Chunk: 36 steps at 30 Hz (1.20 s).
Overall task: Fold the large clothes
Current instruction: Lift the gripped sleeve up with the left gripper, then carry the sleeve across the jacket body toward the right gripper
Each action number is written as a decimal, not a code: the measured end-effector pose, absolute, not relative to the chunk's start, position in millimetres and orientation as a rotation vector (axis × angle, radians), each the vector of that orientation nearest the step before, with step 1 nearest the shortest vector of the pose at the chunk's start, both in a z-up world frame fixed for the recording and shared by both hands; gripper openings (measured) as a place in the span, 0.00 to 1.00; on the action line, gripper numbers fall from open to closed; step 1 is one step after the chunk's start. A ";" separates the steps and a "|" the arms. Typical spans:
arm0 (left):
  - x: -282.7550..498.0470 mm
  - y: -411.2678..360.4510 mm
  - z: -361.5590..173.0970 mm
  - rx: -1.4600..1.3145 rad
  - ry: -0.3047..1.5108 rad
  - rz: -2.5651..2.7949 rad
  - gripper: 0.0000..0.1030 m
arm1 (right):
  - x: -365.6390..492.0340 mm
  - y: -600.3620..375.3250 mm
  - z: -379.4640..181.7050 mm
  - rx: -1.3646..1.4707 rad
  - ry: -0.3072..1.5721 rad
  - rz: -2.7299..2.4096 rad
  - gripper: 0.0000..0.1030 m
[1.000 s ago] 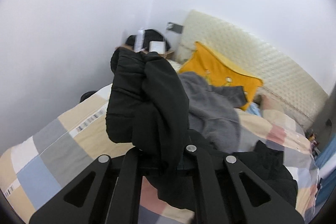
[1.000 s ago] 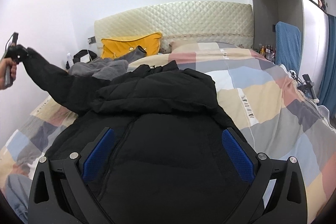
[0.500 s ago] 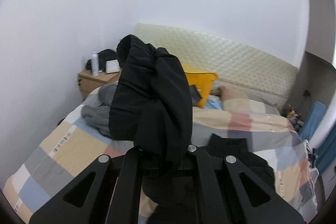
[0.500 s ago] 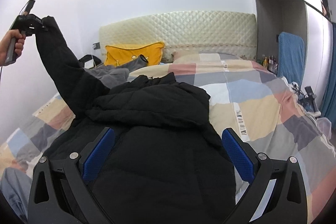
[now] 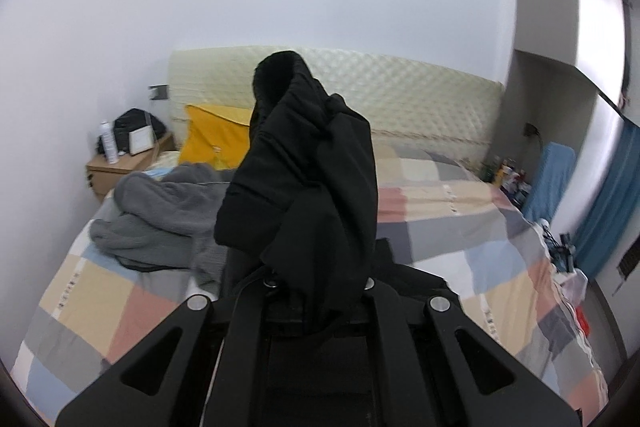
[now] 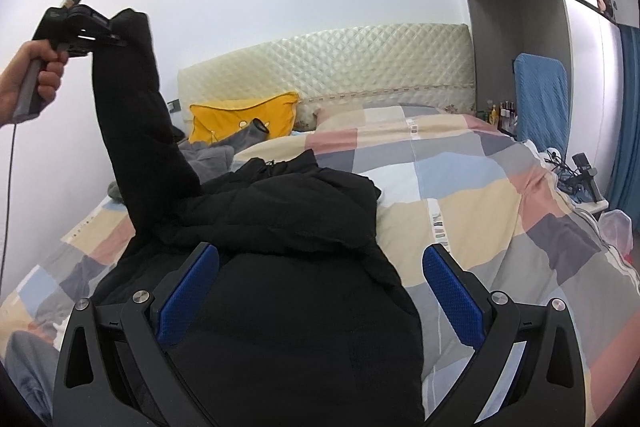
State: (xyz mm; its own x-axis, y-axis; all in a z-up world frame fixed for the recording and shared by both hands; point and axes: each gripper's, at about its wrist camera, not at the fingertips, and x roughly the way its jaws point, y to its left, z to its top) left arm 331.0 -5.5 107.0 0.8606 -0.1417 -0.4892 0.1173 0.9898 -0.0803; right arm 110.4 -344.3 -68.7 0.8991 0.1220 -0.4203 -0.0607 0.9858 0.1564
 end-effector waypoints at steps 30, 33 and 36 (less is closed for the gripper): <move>369.8 -256.1 -107.8 0.093 0.807 -0.403 0.06 | 118.0 -400.5 -91.7 0.359 0.453 0.068 1.00; 371.8 -267.5 -126.3 0.129 0.819 -0.394 0.06 | 121.3 -400.1 -93.8 0.365 0.461 0.079 1.00; 374.4 -279.6 -143.7 0.192 0.839 -0.380 0.06 | 123.4 -400.0 -95.3 0.366 0.466 0.084 1.00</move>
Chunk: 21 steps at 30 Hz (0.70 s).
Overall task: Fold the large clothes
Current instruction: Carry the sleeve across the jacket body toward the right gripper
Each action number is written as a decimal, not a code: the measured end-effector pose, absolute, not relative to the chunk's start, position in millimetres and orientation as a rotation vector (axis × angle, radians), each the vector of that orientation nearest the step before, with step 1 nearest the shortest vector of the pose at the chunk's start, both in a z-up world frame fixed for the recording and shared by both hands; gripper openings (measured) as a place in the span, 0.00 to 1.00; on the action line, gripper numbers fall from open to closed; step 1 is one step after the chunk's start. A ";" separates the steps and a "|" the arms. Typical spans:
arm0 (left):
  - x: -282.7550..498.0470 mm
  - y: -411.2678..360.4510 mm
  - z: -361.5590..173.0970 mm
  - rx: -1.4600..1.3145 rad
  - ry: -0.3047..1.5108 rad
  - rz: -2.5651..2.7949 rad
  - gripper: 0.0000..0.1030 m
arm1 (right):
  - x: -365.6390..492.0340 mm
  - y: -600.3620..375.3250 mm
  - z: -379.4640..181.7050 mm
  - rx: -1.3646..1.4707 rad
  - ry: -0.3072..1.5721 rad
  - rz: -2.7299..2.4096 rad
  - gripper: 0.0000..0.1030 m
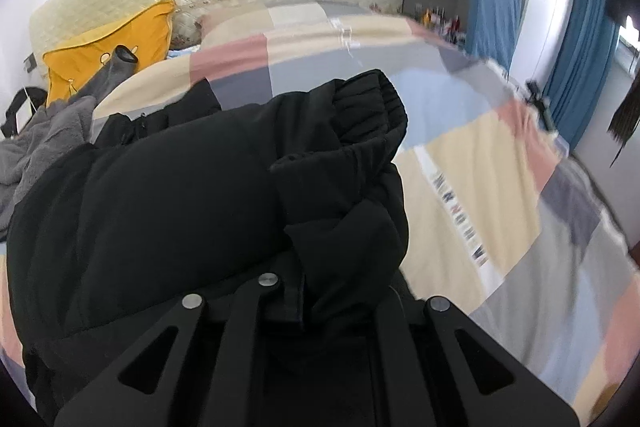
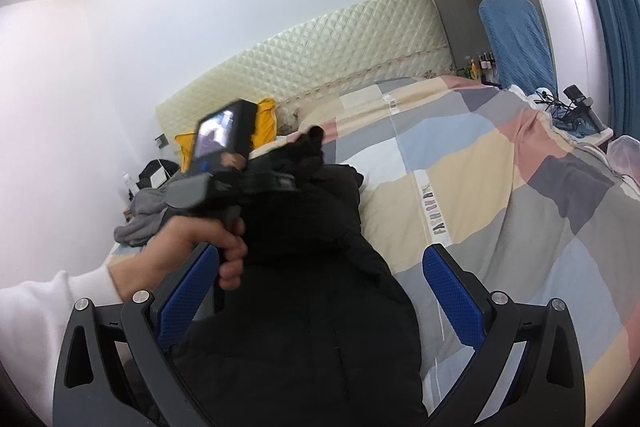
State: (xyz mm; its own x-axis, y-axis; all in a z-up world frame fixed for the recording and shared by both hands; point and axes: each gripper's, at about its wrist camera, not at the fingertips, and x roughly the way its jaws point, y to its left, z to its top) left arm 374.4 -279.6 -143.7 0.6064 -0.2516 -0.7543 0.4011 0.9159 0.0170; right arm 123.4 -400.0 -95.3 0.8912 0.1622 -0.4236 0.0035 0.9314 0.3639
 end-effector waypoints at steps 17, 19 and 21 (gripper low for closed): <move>371.3 -295.3 -177.3 0.339 0.869 -0.363 0.10 | 125.8 -397.7 -96.1 0.371 0.454 0.079 1.00; 368.3 -290.5 -170.9 0.324 0.870 -0.381 0.12 | 125.0 -396.8 -95.6 0.364 0.450 0.075 1.00; 364.2 -286.5 -164.0 0.320 0.856 -0.393 0.12 | 124.2 -396.4 -95.4 0.359 0.449 0.070 1.00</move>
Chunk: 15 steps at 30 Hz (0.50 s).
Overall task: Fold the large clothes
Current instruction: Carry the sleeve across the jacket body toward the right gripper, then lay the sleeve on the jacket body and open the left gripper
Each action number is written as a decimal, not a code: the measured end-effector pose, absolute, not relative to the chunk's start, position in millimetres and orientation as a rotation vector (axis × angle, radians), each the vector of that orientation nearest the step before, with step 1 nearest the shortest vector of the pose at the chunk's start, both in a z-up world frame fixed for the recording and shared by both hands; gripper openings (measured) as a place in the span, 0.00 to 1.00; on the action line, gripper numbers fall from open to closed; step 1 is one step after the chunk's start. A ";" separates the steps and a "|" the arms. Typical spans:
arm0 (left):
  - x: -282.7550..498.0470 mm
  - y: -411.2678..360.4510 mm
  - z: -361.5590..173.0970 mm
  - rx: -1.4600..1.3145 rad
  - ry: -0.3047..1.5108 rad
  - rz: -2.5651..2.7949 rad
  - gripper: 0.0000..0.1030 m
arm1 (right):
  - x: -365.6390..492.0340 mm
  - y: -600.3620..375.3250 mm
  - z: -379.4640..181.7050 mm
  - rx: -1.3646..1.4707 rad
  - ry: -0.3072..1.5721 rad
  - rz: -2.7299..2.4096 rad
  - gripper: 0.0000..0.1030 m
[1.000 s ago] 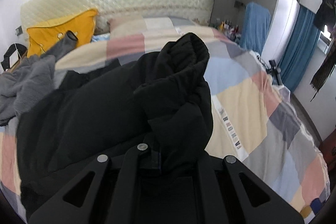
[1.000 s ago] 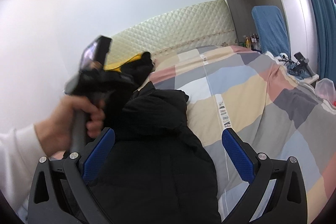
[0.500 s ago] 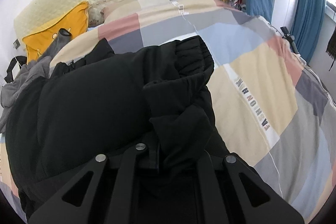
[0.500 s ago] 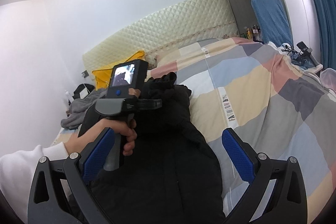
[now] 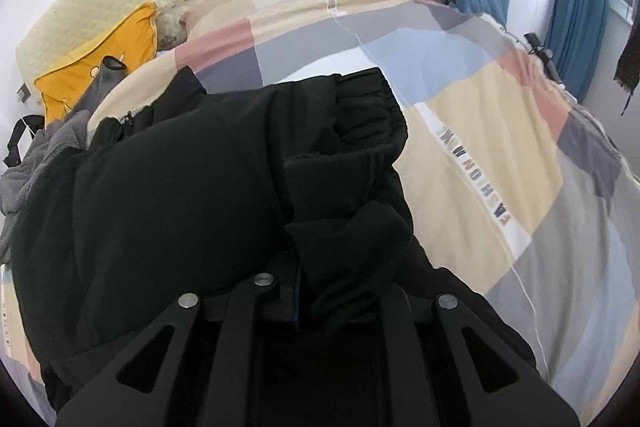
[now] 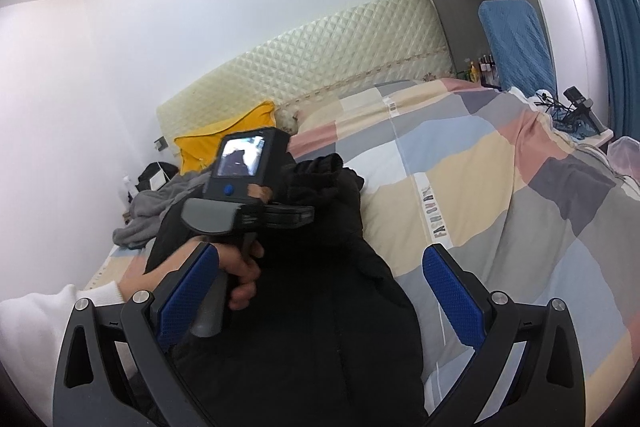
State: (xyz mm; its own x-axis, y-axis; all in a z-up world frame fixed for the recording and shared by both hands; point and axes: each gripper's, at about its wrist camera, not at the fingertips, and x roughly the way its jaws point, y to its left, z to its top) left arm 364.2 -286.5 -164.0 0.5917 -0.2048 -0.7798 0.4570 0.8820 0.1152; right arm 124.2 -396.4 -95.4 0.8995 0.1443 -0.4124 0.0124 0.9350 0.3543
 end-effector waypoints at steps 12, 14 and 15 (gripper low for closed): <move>329.1 -260.7 -130.0 0.269 0.847 -0.459 0.88 | 125.5 -388.4 -96.4 0.308 0.464 0.039 1.00; 314.5 -253.9 -119.4 0.292 0.796 -0.481 0.88 | 125.8 -385.2 -95.7 0.295 0.468 0.038 1.00; 310.8 -249.5 -116.6 0.288 0.795 -0.485 0.88 | 125.8 -383.7 -95.2 0.287 0.470 0.039 1.00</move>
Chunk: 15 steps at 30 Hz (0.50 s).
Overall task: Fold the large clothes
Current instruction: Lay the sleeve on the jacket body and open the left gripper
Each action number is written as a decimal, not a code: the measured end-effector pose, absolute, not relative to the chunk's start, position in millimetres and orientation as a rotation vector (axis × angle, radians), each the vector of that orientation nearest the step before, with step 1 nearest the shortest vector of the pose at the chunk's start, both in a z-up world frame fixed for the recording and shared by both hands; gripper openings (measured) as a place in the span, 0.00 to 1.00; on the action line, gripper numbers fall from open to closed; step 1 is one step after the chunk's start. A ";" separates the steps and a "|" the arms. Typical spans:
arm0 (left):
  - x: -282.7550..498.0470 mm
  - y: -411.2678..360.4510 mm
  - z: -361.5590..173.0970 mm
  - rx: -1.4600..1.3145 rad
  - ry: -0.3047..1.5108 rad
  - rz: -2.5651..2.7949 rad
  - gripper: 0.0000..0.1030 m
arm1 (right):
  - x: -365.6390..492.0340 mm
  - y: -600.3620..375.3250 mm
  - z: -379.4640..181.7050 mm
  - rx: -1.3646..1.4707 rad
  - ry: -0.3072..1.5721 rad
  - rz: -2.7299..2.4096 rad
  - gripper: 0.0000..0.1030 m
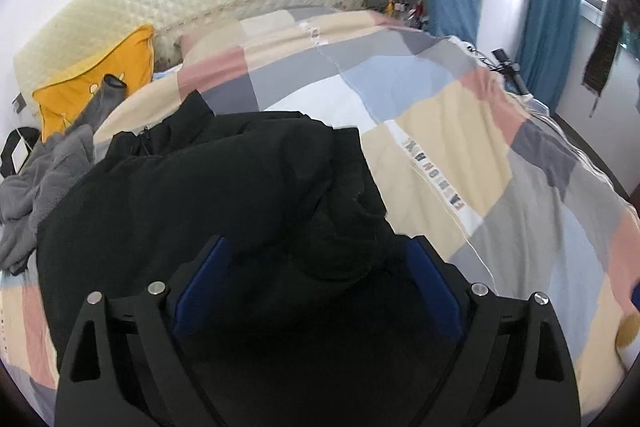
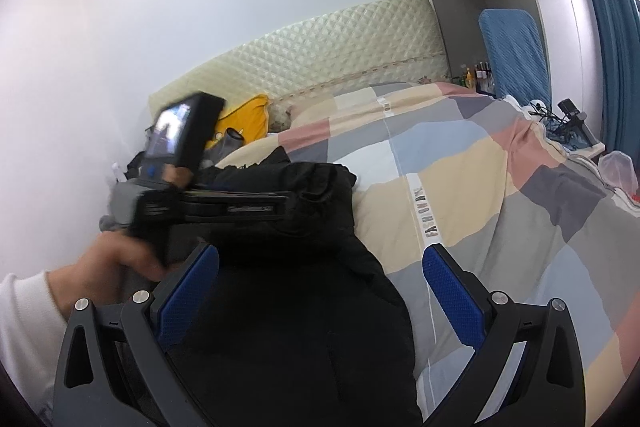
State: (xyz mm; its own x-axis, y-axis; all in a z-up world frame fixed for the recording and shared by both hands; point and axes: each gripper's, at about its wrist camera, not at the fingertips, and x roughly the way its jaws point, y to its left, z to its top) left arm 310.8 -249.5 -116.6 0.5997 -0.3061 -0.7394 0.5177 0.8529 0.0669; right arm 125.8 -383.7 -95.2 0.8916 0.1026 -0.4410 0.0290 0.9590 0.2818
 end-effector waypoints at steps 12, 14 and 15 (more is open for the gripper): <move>313.8 -72.5 -122.1 0.212 0.792 -0.212 0.88 | 171.9 -354.7 -107.7 0.221 0.593 0.100 1.00; 317.5 -41.1 -128.7 0.214 0.792 -0.138 0.88 | 184.3 -349.2 -109.7 0.193 0.619 0.106 1.00; 319.8 -23.4 -134.1 0.210 0.803 -0.104 0.88 | 193.5 -348.1 -110.6 0.182 0.636 0.108 1.00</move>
